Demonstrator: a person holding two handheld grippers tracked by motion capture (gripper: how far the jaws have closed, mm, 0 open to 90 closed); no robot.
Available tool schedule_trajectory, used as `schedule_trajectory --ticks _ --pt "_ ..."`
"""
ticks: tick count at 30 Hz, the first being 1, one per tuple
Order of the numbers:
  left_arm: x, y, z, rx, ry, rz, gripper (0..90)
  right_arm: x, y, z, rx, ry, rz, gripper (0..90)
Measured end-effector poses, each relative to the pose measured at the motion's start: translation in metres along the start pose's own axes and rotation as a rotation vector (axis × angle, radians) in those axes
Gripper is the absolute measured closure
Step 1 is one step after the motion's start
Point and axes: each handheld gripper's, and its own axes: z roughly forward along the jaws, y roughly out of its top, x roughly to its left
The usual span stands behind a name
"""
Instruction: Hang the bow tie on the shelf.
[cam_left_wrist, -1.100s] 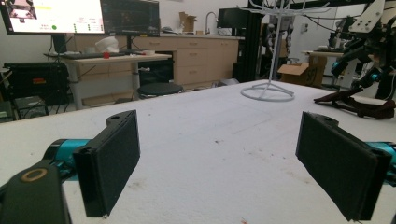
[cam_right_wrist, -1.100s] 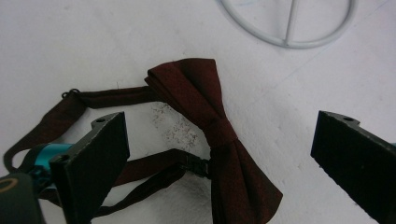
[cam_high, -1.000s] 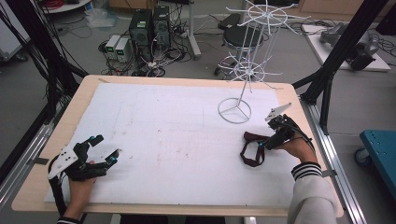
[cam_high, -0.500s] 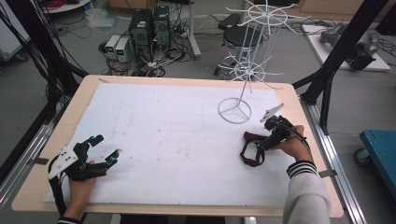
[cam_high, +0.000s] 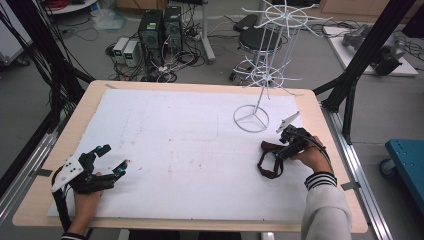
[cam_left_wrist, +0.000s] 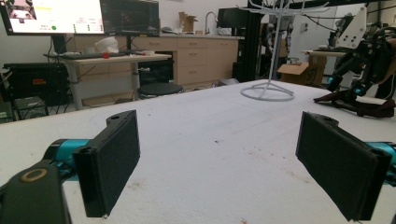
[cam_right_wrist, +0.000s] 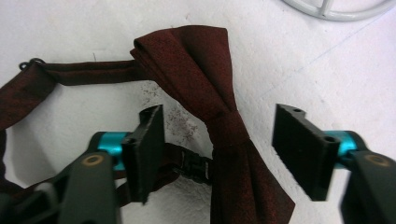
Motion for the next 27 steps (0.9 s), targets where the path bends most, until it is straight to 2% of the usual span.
schedule_trajectory --ticks 5,6,10,11,12,19,27 --pt "0.000 0.000 0.000 0.000 0.000 0.002 14.1 0.000 0.000 0.002 0.023 0.001 -0.007 44.7" --pt "0.000 0.000 0.000 0.000 0.000 0.001 14.1 0.000 0.001 0.002 0.030 -0.001 -0.018 51.8" --pt "0.000 0.000 0.000 0.000 0.000 0.002 14.1 0.002 0.003 0.001 0.059 -0.027 -0.061 69.6" --pt "0.000 0.000 0.000 0.000 0.000 0.002 14.1 0.003 0.003 0.001 0.070 -0.035 -0.090 71.7" --pt "0.000 0.000 0.000 0.000 0.000 0.001 14.1 0.004 0.004 0.001 0.077 -0.039 -0.098 73.2" --pt "0.000 0.000 0.000 0.000 0.001 0.001 14.1 0.004 0.003 -0.002 0.066 -0.041 -0.099 75.5" --pt "0.000 0.000 0.000 -0.001 0.001 0.002 14.1 0.004 0.001 -0.011 -0.005 -0.040 -0.089 75.4"
